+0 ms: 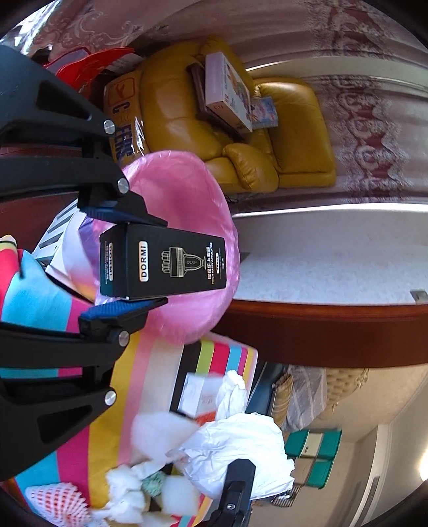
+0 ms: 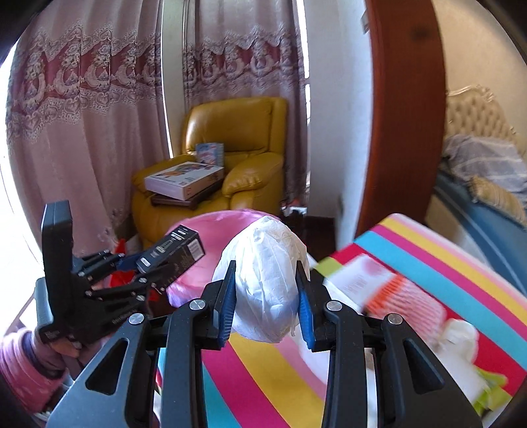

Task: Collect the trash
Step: 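Drop the box into the pink bin with left tool while right tool drops the bag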

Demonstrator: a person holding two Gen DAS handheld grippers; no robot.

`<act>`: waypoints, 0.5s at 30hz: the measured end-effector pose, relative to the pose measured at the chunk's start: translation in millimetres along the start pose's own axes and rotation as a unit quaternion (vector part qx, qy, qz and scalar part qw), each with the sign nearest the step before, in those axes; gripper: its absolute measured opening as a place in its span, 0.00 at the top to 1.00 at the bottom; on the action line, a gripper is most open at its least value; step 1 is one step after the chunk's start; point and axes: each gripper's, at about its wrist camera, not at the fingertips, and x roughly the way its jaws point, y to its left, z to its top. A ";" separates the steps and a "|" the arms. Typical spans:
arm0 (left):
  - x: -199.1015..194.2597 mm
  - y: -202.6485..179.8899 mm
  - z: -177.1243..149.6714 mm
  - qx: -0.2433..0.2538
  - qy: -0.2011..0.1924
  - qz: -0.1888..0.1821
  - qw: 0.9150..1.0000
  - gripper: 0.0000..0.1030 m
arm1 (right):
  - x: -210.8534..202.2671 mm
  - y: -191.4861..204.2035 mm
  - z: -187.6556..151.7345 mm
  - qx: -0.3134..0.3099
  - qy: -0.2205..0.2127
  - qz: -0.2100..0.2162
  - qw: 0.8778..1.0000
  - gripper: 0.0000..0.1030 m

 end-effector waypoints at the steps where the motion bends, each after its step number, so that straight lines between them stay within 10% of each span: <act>1: 5.3 7.3 3.3 -0.006 0.003 0.005 1.000 0.62 | 11.2 4.0 6.1 0.003 0.004 0.009 1.000 0.68; 12: 48.8 49.3 37.7 -0.034 0.023 0.035 0.999 0.61 | 119.2 25.1 39.7 0.010 0.047 0.024 0.999 0.62; 15: 58.0 54.0 42.2 -0.038 0.025 0.052 0.998 0.51 | 135.6 21.7 45.5 0.013 0.046 0.008 0.999 0.41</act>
